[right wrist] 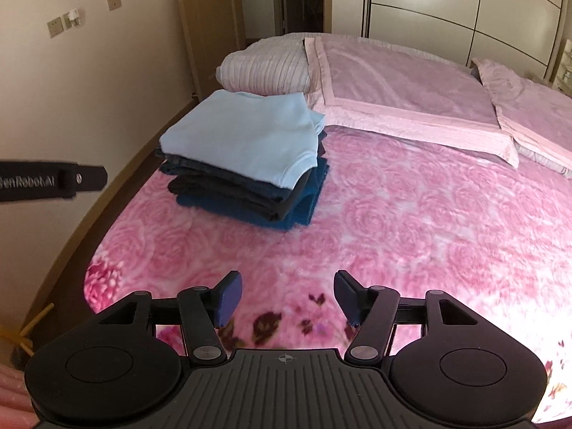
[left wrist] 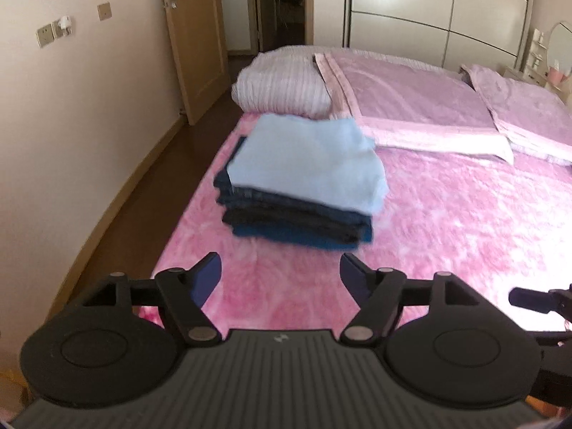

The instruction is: Fold clothes

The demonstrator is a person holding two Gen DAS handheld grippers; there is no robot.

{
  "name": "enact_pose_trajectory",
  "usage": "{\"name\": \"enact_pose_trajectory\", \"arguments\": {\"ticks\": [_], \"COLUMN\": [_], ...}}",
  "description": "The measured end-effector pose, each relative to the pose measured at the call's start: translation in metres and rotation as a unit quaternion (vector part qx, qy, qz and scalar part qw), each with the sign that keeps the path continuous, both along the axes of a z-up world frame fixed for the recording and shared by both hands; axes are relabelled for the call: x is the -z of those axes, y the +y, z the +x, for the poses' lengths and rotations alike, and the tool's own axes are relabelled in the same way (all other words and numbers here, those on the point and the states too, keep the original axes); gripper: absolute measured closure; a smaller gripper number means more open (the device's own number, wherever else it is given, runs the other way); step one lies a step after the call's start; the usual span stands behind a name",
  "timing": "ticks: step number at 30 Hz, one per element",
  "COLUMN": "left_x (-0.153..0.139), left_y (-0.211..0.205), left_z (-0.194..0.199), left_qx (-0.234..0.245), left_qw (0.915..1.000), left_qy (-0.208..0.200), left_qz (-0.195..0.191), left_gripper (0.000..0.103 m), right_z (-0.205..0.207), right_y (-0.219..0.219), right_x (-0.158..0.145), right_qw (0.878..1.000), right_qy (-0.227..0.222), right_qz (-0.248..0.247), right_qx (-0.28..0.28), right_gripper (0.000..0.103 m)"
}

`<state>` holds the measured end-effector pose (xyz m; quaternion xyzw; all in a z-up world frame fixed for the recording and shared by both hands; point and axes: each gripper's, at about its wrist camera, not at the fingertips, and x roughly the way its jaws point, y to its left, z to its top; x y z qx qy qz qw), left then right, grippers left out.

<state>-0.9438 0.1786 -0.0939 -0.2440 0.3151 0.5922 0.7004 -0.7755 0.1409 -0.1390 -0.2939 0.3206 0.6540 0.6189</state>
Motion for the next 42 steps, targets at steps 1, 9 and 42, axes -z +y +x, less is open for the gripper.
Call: {"name": "enact_pose_trajectory", "arguments": {"ticks": [1, 9, 42], "left_x": [-0.001, -0.008, 0.015], "left_y": [-0.009, -0.056, -0.021], "left_z": [0.000, -0.007, -0.056], "left_qx": [0.001, 0.001, 0.043], "left_qw": [1.0000, 0.9999, 0.9986], "left_qy": [0.004, 0.015, 0.024], "left_qz": [0.000, -0.005, -0.019], "left_gripper": [0.033, 0.033, 0.033], "right_z": [-0.002, -0.006, -0.063], "right_y": [-0.009, -0.051, -0.021], "right_x": [-0.002, -0.007, 0.009], "right_qw": [1.000, 0.999, 0.994], "right_qy": [-0.002, 0.033, 0.052], "right_qz": [0.001, -0.015, -0.055], "right_qx": [0.002, 0.014, 0.077], "right_gripper": [0.042, 0.042, 0.042]}}
